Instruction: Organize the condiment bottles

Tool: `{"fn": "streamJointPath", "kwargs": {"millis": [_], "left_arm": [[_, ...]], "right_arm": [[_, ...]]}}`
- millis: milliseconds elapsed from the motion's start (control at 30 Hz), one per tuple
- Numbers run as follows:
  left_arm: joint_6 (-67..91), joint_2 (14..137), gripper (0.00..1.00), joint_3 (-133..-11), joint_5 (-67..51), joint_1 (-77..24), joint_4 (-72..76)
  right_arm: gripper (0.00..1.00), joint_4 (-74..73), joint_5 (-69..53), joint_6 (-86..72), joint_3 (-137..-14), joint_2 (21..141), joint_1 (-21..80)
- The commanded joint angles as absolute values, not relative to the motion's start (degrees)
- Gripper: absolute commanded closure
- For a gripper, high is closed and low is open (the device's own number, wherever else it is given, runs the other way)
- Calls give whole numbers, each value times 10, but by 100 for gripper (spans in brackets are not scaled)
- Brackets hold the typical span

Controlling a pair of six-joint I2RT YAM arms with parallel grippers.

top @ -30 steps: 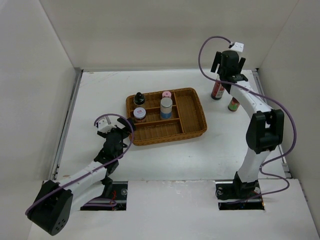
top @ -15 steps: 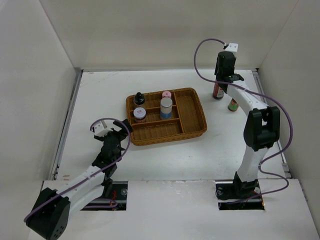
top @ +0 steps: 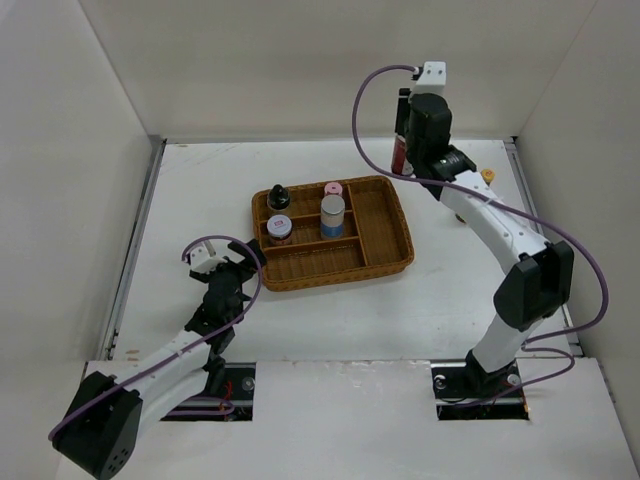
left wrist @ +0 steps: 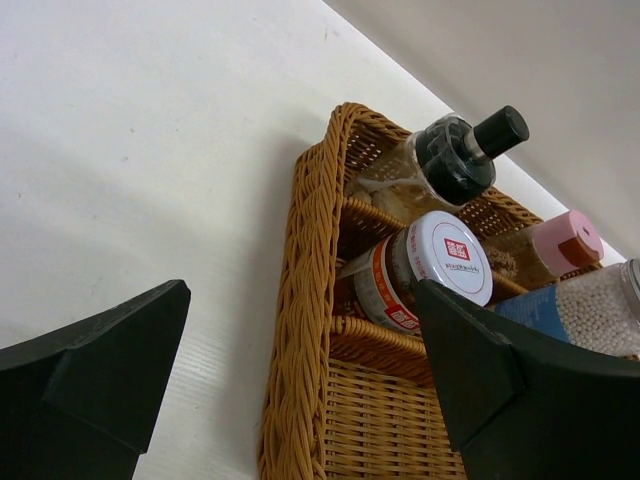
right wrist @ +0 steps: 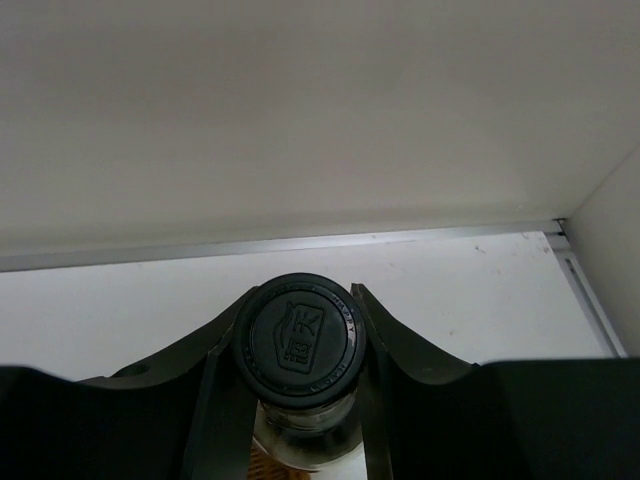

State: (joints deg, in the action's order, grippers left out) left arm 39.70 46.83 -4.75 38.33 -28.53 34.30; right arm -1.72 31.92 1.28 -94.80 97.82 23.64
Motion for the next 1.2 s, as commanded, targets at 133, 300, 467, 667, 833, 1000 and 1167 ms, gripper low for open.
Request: {"fn": "streamJointPath", "kwargs": {"millis": [133,300,467,667,833,1000,1167], "left_arm": [[407,470,0,-50,373,-280,372],[408,471,0,-49,372,-279,372],[410,469,0,-49,371,-278,372],[410,470,0,-50,367,-276,372],[411,469,0,-49,366,-276,372],[412,468,0,-48,366,-276,372],[413,477,0,-50,366,-276,372]], "right_arm": [[71,96,311,4,-955,969,283],[71,102,300,-25,-933,987,297],[71,114,280,-47,-905,1003,302],[71,123,273,-70,-888,1037,309],[69,191,294,-79,-830,1048,321],[58,221,313,-83,-785,1043,329],[37,217,313,-102,-769,1025,330]]}}
